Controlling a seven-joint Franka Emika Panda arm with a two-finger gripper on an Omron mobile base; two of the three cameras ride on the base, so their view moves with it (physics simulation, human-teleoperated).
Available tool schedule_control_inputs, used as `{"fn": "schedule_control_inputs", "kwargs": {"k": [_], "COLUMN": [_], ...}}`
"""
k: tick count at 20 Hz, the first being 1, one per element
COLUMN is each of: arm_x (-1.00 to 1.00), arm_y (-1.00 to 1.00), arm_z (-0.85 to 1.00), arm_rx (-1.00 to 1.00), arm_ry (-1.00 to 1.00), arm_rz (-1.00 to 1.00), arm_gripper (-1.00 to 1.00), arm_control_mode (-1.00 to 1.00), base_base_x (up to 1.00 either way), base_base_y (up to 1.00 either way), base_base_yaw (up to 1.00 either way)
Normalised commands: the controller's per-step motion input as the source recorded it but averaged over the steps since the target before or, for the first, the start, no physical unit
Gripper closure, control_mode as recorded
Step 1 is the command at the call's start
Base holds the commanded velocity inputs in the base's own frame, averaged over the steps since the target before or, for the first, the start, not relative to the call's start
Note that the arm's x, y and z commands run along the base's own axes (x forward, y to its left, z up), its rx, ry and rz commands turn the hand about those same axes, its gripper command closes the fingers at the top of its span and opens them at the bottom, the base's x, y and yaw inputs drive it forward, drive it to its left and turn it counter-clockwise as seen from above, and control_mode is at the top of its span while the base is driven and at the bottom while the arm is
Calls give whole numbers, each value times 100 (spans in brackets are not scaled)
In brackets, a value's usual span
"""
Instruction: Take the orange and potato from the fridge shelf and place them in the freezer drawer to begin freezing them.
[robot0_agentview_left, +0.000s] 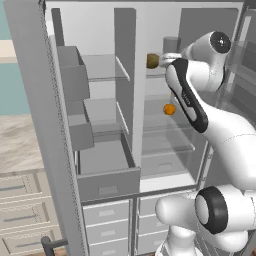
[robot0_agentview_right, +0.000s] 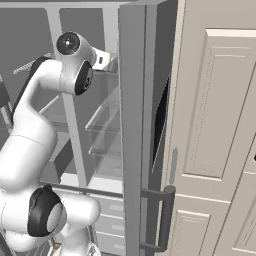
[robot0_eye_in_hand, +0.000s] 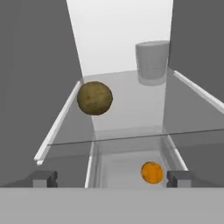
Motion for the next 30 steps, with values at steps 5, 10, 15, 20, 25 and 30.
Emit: {"fn": "schedule_control_inputs", "kwargs": {"k": [5,10,15,20,25,30], "arm_x": [9,12,33,25,50,43], "arm_y": [0,0,0,-1,0,0], "arm_z": [-1,-41,-6,-7,-1,-1], "arm_rx": [3,8,3,2,8,7], "arm_ry": [14,-5,-1,0,0,0], "arm_rz": [2,0,1,10,14,9], "arm_gripper": [-100,-100,-100,-100,-100,-100], "arm_control_mode": [-100,-100,-100,-100,-100,-100], "base_base_x": [0,0,0,0,0,0], "base_base_y": [0,0,0,0,0,0], "base_base_yaw": [0,0,0,0,0,0]}}
